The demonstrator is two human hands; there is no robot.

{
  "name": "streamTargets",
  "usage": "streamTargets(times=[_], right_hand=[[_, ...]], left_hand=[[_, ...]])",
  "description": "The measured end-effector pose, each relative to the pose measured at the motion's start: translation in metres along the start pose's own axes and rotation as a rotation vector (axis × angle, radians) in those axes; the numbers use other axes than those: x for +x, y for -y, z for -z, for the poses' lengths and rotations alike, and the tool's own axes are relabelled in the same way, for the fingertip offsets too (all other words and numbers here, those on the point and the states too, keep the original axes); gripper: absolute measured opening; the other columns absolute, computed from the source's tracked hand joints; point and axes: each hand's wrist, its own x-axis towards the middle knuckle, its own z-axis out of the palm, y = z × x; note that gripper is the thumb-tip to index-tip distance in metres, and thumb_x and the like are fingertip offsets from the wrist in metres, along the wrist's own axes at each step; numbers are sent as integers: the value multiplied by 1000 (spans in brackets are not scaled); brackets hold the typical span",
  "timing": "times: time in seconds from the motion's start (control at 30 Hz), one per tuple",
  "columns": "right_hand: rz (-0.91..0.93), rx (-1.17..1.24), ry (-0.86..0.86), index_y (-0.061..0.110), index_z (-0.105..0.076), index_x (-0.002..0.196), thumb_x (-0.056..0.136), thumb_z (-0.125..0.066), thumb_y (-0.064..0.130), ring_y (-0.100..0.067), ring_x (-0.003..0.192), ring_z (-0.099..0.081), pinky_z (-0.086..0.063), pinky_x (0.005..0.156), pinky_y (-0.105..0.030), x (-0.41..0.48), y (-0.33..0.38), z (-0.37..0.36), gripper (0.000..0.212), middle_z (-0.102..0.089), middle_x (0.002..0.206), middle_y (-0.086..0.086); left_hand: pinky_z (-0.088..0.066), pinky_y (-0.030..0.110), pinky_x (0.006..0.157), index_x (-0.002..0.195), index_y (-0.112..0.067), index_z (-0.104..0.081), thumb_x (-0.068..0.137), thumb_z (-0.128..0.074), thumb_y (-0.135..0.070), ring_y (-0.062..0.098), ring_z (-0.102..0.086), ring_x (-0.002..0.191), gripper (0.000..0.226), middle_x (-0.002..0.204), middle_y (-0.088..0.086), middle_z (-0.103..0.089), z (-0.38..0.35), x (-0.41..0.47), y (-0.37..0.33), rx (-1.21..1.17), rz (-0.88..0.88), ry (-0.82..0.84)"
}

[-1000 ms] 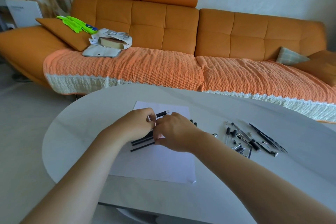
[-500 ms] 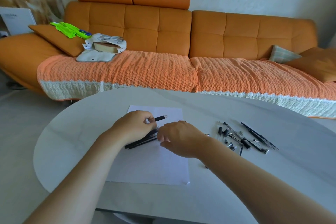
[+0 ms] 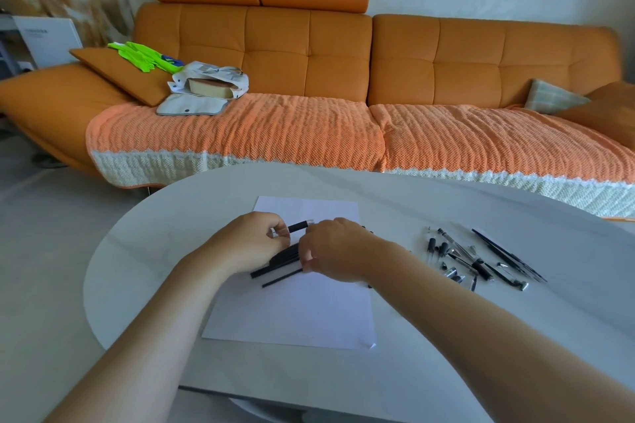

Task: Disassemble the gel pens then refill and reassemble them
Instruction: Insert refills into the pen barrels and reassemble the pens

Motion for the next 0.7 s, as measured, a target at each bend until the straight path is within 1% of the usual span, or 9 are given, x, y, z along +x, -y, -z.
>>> streamTargets(times=[0.1,0.17,0.27,0.33,0.43,0.5,0.53,0.6,0.7], right_hand=[[74,-206,-39,19,-62,111,103,-42,33,-24,96,-58,-44,82,-34,-2,2,-4,26,-60,105,-3],[98,-245,-111,14,-59,112,103,-40,28,-25,90,-57,-40,77,-34,-6,3,-7,26,-59,102,-5],[102,-183,-242,10,-59,103,102,-38,22,-25,76,-55,-38,70,-35,-15,-7,-9,24,-58,90,-6],[69,-152,-309,12,-58,95,97,-28,20,-24,69,-51,-40,67,-35,-25,-18,-5,31,-56,82,-3],[-23,-88,-336,18,-56,96,99,-27,25,-20,74,-52,-42,76,-34,-42,-33,6,31,-57,83,3],[-95,15,-342,23,-57,101,102,-44,29,-15,82,-54,-40,84,-32,-56,-41,15,15,-62,88,9],[-142,104,-359,25,-59,103,100,-51,31,-12,84,-55,-40,86,-30,-64,-45,18,10,-63,88,13],[-263,343,-412,30,-62,109,93,-64,32,-6,83,-55,-41,82,-23,-81,-52,20,15,-61,83,19],[-446,722,-454,31,-69,106,85,-76,26,0,77,-60,-45,71,-13,-101,-61,21,23,-67,80,17]], left_hand=[[-37,26,57,77,-32,-65,87,-59,-34,11,-52,58,12,62,-10,-54,2,0,2,-46,15,-9],[-38,28,60,75,-27,-66,85,-60,-36,13,-53,60,14,64,-9,-56,3,0,0,-55,13,1],[-38,30,62,76,-20,-67,79,-65,-47,14,-56,65,27,70,-1,-61,3,-1,-6,-69,-7,11],[-39,29,63,73,-24,-71,78,-69,-50,12,-57,64,26,69,-4,-64,5,-2,-11,-91,-21,38],[-40,26,60,67,-28,-75,83,-71,-45,8,-55,56,24,63,-9,-65,5,-3,-22,-105,-40,57],[-45,26,62,66,-27,-76,83,-71,-42,6,-60,58,24,67,-12,-70,1,-3,-31,-163,-54,46],[-50,29,70,68,-26,-76,83,-72,-41,9,-66,68,21,72,-11,-73,-2,-1,-35,-194,-73,43],[-51,39,88,74,-27,-77,84,-72,-41,20,-70,84,17,81,-3,-75,-10,2,-43,-253,-105,37],[-50,40,90,79,-29,-77,85,-70,-43,31,-66,94,17,91,5,-75,-19,5,-59,-347,-126,-9]])
